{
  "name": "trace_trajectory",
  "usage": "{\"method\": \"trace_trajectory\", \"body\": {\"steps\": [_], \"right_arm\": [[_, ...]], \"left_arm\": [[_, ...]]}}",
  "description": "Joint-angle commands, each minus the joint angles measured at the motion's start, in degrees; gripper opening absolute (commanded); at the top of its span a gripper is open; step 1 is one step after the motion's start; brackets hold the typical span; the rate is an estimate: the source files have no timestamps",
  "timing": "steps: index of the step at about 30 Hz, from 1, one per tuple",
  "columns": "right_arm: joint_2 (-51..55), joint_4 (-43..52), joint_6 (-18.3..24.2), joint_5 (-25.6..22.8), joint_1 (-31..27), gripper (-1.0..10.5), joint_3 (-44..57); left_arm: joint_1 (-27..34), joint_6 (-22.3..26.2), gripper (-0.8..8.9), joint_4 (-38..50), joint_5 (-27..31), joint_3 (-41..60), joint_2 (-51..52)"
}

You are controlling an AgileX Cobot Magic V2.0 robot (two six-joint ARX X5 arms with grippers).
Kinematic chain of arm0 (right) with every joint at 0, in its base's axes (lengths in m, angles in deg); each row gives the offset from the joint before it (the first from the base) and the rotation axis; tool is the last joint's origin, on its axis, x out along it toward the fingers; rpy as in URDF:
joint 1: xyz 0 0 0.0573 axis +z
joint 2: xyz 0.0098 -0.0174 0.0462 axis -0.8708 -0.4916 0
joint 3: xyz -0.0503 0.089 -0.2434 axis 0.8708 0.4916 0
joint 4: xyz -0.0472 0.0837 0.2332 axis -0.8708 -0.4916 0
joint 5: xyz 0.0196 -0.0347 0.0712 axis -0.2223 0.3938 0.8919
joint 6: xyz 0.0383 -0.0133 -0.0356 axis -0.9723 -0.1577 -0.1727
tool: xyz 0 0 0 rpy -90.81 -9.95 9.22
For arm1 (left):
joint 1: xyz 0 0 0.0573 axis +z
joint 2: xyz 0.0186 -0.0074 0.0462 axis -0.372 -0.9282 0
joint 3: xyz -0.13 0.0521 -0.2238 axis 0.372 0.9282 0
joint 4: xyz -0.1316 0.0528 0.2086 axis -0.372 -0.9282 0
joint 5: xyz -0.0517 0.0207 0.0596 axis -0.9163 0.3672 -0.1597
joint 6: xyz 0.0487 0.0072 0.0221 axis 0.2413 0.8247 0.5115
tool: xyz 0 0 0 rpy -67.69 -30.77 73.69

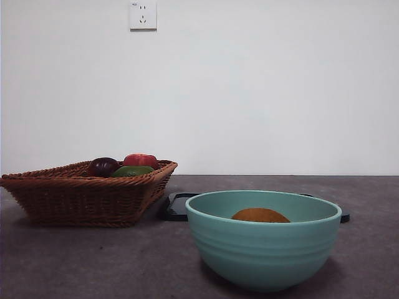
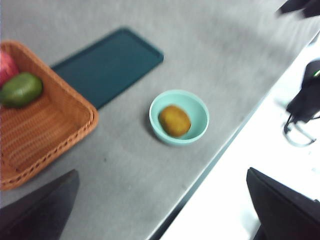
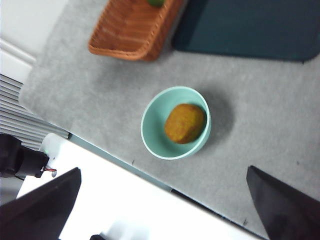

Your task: Pick up the wifruite, put it on the bowl, pick up the plate, put it on desk

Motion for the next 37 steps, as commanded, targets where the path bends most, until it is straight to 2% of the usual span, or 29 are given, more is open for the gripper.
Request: {"method": "trace_trajectory", "body": {"steps": [1, 7, 17, 21, 23, 29, 32, 37], "right_arm": [[-3.74, 0.37, -1.18, -0.87, 1.05, 5.9, -1.01], [-12.22, 0.55, -2.36, -7.39, 6.51, 5.9, -1.01], [-27.08, 7.04, -7.34, -22.49, 23.21, 5.8, -1.01], [-33.57, 9.53, -7.69, -24.63, 27.36, 5.8, -1.01], [-36.61, 10.36, -8.31, -24.90, 28.44, 5.8, -1.01], [-44.46, 11.30, -9.11, -30.05, 29.18, 5.7, -1.01], [-48.00, 13.44, -8.48, -30.23, 29.07, 5.2, -1.01], [-53.70, 17.07, -8.44, -30.18, 29.07, 5.1, -1.01]], "left_arm": [[-0.63, -0.15, 5.99, 1.05, 0.28, 0.98, 2.51], [-0.63, 0.11, 5.99, 1.07, 0.28, 2.99, 6.78], [-0.63, 1.25, 5.99, 1.07, 0.28, 3.02, 7.04], [-0.63, 1.57, 5.99, 1.05, 0.26, 3.02, 7.04], [-0.63, 1.57, 5.99, 1.05, 0.28, 3.02, 7.04], [-0.63, 1.60, 5.99, 0.44, 0.28, 3.02, 7.04], [-0.63, 1.60, 5.99, 0.24, 0.28, 3.02, 7.04], [-0.63, 1.79, 5.99, 0.24, 0.28, 3.02, 7.04]]}}
